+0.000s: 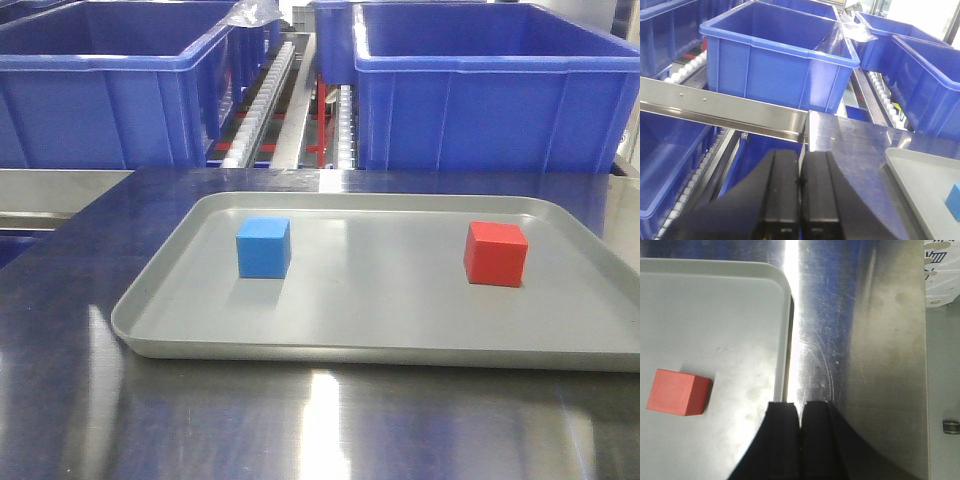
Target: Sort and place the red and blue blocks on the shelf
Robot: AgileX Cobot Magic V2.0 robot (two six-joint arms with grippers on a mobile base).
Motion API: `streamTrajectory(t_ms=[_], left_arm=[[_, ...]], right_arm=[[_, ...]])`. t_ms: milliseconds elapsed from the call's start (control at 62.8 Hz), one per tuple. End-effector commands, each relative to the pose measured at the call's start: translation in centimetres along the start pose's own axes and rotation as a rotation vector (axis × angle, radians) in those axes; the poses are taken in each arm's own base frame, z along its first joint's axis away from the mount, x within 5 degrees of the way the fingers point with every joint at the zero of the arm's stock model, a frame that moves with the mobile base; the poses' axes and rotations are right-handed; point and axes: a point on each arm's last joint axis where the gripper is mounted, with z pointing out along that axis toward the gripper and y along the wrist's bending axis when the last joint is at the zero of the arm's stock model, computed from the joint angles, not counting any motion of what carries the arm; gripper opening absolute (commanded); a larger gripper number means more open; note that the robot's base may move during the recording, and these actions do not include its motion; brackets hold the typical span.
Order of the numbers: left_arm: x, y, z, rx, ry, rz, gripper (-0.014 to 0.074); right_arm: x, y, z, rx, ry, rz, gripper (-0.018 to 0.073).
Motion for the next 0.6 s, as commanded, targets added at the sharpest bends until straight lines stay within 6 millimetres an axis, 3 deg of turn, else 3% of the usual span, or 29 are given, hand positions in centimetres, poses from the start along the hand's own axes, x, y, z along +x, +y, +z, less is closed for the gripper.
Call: streamTrajectory(t_ms=[0, 302, 414, 525, 589], left_arm=[[0.05, -0.04, -0.05, 0.027, -0.078, -0.005, 0.0124], [0.05, -0.04, -0.05, 0.027, -0.078, -0.005, 0.0124], [0.05, -0.04, -0.05, 0.027, -0.078, -0.005, 0.0124], [0.05, -0.04, -0.05, 0.027, -0.078, -0.005, 0.0124], [0.05, -0.04, -0.05, 0.027, -0.078, -0.005, 0.0124]], right_arm=[[-1.56, 0.33, -1.34, -0.016, -0.118, -0.012, 0.0048], [-1.56, 0.33, -1.34, -0.016, -0.118, -0.012, 0.0076], [-1.56, 0.33, -1.34, -0.016, -0.118, -0.012, 0.0208], [-1.56, 0.33, -1.34, -0.016, -0.118, -0.012, 0.0394], [-1.54, 0.39, -1.34, -0.018, -0.117, -0.013, 0.0448]])
